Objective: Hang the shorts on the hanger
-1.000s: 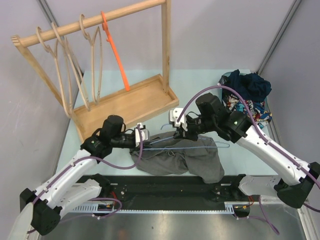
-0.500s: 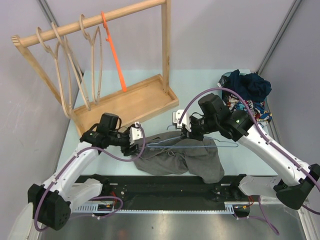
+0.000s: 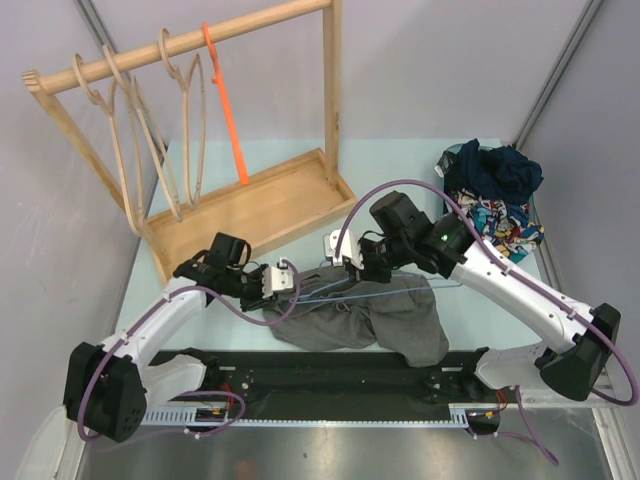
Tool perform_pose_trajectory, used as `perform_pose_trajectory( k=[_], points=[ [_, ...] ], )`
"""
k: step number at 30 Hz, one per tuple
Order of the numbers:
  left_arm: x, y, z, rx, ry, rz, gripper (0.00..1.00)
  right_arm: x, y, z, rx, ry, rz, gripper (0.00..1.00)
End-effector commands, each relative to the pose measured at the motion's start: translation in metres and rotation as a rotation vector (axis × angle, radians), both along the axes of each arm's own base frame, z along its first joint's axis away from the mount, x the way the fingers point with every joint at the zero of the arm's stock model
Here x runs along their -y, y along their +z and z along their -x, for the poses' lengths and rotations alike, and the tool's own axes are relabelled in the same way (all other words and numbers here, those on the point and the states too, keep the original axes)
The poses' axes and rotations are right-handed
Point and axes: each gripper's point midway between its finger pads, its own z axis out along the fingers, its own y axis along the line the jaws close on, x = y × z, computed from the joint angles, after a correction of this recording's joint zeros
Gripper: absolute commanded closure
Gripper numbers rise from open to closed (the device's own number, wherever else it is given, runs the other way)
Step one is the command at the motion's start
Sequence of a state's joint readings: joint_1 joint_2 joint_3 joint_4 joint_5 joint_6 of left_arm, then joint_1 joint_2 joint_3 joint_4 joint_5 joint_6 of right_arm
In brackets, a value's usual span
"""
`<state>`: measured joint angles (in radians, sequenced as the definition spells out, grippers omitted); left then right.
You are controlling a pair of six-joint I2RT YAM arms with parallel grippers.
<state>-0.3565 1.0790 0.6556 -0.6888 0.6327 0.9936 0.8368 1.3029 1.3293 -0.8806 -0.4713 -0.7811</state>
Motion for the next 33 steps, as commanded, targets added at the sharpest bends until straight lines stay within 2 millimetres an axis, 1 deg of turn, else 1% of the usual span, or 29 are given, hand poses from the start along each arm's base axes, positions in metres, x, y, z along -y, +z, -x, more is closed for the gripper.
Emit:
perform_pose_trajectory(
  k=[1, 2, 4, 5, 7, 11, 13, 14, 15, 19, 20, 21, 22, 24, 25, 26, 27, 28, 29, 31, 32, 33],
  points=[
    [0.009, 0.015, -0.006, 0.06, -0.055, 0.052, 0.8, -0.019, 0.007, -0.013, 0.069, 0.009, -0.04, 1.0],
    [0.011, 0.019, -0.005, 0.061, -0.061, 0.064, 0.9, -0.022, 0.006, -0.015, 0.074, 0.01, -0.044, 1.0],
    [0.015, 0.036, -0.002, 0.068, -0.072, 0.1, 0.98, -0.03, 0.006, -0.022, 0.093, 0.004, -0.057, 1.0],
    [0.017, 0.04, -0.002, 0.066, -0.071, 0.109, 1.0, -0.033, 0.007, -0.022, 0.098, 0.008, -0.063, 1.0],
    [0.02, 0.054, -0.004, 0.077, -0.059, 0.131, 1.0, -0.039, 0.008, -0.024, 0.104, 0.015, -0.079, 1.0],
    [0.024, 0.069, -0.005, 0.064, -0.05, 0.158, 1.0, -0.049, 0.007, -0.025, 0.099, 0.022, -0.1, 1.0],
    [0.026, 0.078, -0.005, 0.069, -0.052, 0.176, 1.0, -0.056, 0.012, -0.033, 0.112, -0.001, -0.133, 1.0],
    [0.028, 0.081, -0.004, 0.071, -0.055, 0.184, 1.0, -0.06, 0.011, -0.035, 0.112, -0.003, -0.142, 1.0],
    [0.029, 0.085, -0.004, 0.069, -0.056, 0.196, 1.0, -0.065, 0.016, -0.038, 0.127, -0.004, -0.17, 1.0],
    [0.037, 0.1, -0.006, 0.067, -0.047, 0.242, 1.0, -0.08, 0.016, -0.033, 0.097, 0.053, -0.225, 1.0],
    [0.039, 0.107, -0.007, 0.077, -0.048, 0.26, 0.97, -0.084, 0.013, -0.033, 0.086, 0.056, -0.234, 1.0],
    [0.039, 0.107, -0.008, 0.081, -0.049, 0.26, 0.92, -0.085, 0.012, -0.032, 0.071, 0.068, -0.244, 1.0],
    [0.038, 0.106, -0.006, 0.081, -0.054, 0.258, 0.78, -0.088, 0.012, -0.033, 0.071, 0.075, -0.262, 1.0],
    [0.032, 0.099, -0.004, 0.087, -0.052, 0.23, 0.62, -0.088, 0.009, -0.03, 0.049, 0.086, -0.279, 1.0],
    [0.024, 0.094, -0.004, 0.068, -0.026, 0.219, 0.49, -0.087, 0.009, -0.032, 0.05, 0.082, -0.284, 1.0],
    [0.019, 0.091, -0.004, 0.058, -0.011, 0.217, 0.43, -0.087, 0.012, -0.035, 0.056, 0.078, -0.298, 1.0],
    [0.012, 0.089, -0.006, 0.069, -0.003, 0.213, 0.39, -0.086, 0.01, -0.033, 0.048, 0.083, -0.302, 1.0],
    [0.001, 0.086, -0.008, 0.051, 0.036, 0.214, 0.33, -0.085, 0.01, -0.035, 0.048, 0.08, -0.307, 1.0],
    [-0.005, 0.083, -0.01, 0.081, 0.013, 0.197, 0.32, -0.084, 0.011, -0.035, 0.048, 0.087, -0.312, 1.0],
    [-0.018, 0.076, -0.012, 0.074, 0.037, 0.17, 0.29, -0.081, 0.01, -0.036, 0.044, 0.087, -0.312, 1.0],
    [-0.022, 0.071, -0.012, 0.086, 0.028, 0.158, 0.28, -0.081, 0.01, -0.035, 0.041, 0.094, -0.316, 1.0],
    [-0.023, 0.068, -0.012, 0.088, 0.02, 0.151, 0.24, -0.08, 0.011, -0.034, 0.048, 0.102, -0.317, 1.0]
  ],
)
